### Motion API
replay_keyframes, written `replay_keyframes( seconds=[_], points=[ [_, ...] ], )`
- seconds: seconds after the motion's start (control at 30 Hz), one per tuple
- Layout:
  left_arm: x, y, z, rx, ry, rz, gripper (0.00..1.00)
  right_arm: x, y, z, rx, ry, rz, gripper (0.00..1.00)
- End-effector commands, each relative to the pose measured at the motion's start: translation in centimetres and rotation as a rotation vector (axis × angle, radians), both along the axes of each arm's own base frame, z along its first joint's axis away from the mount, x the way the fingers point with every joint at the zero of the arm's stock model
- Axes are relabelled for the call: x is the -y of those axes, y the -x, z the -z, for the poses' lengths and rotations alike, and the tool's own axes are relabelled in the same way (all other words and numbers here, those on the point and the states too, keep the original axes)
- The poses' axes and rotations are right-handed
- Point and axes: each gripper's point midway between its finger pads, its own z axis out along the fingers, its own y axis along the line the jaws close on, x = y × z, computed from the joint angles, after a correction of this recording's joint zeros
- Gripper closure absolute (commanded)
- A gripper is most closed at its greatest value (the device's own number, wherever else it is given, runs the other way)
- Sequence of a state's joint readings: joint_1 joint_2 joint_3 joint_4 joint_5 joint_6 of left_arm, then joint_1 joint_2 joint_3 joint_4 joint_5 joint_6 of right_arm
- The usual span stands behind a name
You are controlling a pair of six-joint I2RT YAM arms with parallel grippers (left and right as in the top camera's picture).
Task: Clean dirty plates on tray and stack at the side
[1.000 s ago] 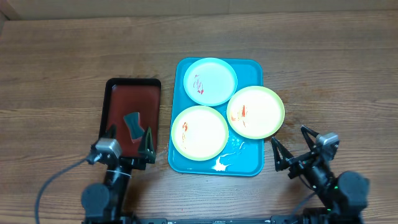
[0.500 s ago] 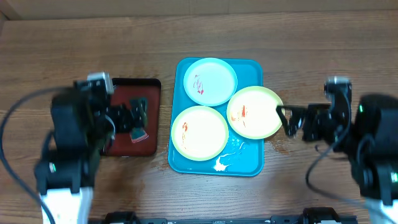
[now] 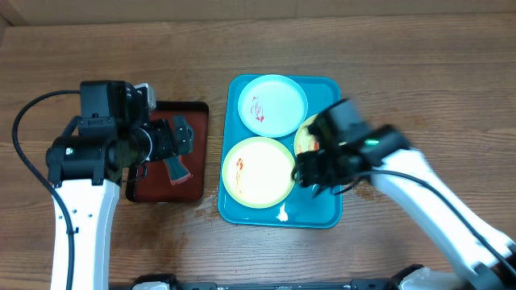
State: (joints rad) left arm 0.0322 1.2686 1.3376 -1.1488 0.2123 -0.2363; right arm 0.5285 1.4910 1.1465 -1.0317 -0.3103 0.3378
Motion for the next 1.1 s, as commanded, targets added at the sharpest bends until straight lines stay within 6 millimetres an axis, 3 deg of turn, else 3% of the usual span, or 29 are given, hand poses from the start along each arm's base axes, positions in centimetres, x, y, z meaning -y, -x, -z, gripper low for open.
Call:
replay_keyframes(
  seconds=[0.0,0.2,0.3,0.4,0.57,0.7,0.87,1.07],
  points=[
    [-1.2,-0.4,0.4,-0.035,-0.031,-0.081,0.0,-0.2,-0.9,3.1,-0.006,0.15,0.055,0.4],
    [-1.2,-0.6,1.4,-0.074,-0.032,-0.08,0.0,-1.4,-1.5,8.3,-0.088,0.19,0.023,0.51],
    [-1.2,-0.8,2.1,-0.099,-0.033,-0.079,0.0,-2.7,-1.6,9.3,-0.102,0.139,-0.019,0.54],
    [-1.2,-0.9,3.0,-0.134,-0.034,-0.079,0.0,-2.3,-2.8,10.2,-0.063,0.179,0.015,0.62],
    [-1.3,-0.8,4.7,-0.209,-0.041,-0.08,0.0,-0.8,-5.0,11.0,0.01,0.247,0.143,0.77],
    [-1.5,-0.5,6.6,-0.299,-0.05,-0.084,0.0,-0.2,-5.9,11.1,0.023,0.234,0.188,0.95],
    [-1.6,-0.2,9.3,-0.412,-0.048,-0.117,0.02,0.0,-6.2,11.1,0.034,0.242,0.195,0.96],
    [-3.3,-0.1,14.3,-0.534,-0.132,-0.207,0.17,0.4,-6.5,11.1,0.049,0.261,0.202,0.96]
  ],
)
